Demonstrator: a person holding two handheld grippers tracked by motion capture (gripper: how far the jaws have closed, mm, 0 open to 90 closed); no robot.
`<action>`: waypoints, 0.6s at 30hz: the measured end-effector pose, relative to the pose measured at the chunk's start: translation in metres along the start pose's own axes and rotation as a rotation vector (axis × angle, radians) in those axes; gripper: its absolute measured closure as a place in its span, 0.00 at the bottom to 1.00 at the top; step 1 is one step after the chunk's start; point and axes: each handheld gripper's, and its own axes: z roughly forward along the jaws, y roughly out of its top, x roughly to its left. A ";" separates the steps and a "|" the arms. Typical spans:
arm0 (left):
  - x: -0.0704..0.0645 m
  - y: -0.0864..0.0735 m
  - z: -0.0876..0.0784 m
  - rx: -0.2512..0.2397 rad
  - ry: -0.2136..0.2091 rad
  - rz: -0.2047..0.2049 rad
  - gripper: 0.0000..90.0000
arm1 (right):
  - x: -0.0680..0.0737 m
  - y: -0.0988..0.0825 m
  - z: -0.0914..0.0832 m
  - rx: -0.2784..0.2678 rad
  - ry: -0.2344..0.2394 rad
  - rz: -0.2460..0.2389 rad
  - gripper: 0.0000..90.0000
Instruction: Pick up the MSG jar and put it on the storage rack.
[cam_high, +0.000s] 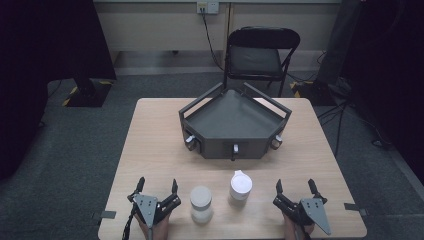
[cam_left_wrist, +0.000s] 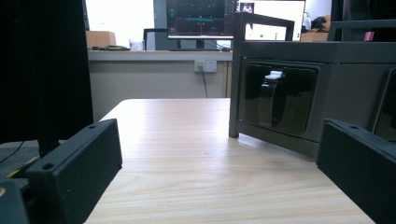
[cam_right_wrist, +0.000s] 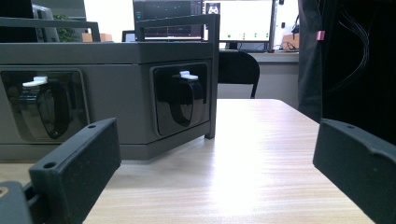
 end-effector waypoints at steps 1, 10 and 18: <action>0.000 0.000 0.000 0.000 -0.002 0.000 0.00 | 0.000 0.000 0.000 0.000 0.000 0.000 0.00; 0.006 0.009 0.000 0.039 -0.035 -0.031 0.00 | 0.000 0.000 0.000 0.000 0.000 0.000 0.00; 0.005 0.019 -0.008 0.017 -0.066 -0.055 0.00 | 0.000 0.000 0.000 0.000 -0.003 0.000 0.00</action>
